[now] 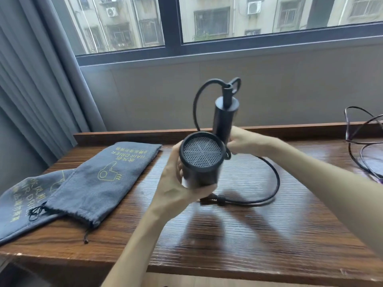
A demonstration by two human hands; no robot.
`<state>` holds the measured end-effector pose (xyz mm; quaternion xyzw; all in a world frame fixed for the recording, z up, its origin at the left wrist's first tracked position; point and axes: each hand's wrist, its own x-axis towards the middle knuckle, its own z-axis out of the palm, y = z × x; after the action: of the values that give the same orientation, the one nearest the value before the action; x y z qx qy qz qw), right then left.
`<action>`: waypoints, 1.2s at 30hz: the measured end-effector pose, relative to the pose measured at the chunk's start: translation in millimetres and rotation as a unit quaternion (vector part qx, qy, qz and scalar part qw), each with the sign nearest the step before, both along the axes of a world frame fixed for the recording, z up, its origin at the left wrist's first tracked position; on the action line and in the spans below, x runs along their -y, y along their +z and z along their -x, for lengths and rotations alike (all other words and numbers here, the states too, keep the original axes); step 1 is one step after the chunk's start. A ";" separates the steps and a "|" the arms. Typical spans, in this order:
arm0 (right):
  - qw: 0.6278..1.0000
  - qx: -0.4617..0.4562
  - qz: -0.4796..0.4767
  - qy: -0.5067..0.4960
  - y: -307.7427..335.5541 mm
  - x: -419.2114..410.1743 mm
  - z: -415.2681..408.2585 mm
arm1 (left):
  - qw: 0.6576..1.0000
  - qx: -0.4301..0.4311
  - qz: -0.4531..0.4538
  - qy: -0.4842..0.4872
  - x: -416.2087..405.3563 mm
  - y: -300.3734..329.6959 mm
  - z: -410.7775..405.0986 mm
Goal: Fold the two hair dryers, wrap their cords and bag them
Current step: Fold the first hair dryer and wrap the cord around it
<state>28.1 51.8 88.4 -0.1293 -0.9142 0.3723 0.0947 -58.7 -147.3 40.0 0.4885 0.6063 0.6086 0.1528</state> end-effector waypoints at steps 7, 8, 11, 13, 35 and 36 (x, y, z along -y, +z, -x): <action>0.997 0.068 0.022 -0.039 -29.3 12.6 -40.8 | 0.997 0.032 -0.028 0.057 -5.2 -5.0 8.8; 0.996 0.075 0.024 -0.045 -34.5 12.4 -48.5 | 0.997 0.037 -0.032 0.065 -5.1 -4.6 11.0; 0.993 0.080 0.046 -0.069 -44.7 11.2 -72.5 | 0.995 0.046 -0.034 0.082 -5.2 -3.0 18.1; 0.993 0.075 0.057 -0.065 -45.9 9.7 -87.4 | 0.995 0.042 -0.033 0.086 -5.2 -4.0 21.3; 0.977 -0.104 -0.187 -0.023 152.8 50.6 -69.7 | 0.984 -0.148 0.096 -0.022 -0.2 -8.9 -3.0; 0.978 -0.105 -0.182 -0.016 152.6 47.6 -59.4 | 0.982 -0.154 0.102 -0.037 -1.1 -8.6 -7.5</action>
<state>87.5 4.2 240.9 -0.0846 -0.9493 0.2102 0.2180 -51.2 -146.1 31.4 0.5803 0.6630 0.4551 0.1288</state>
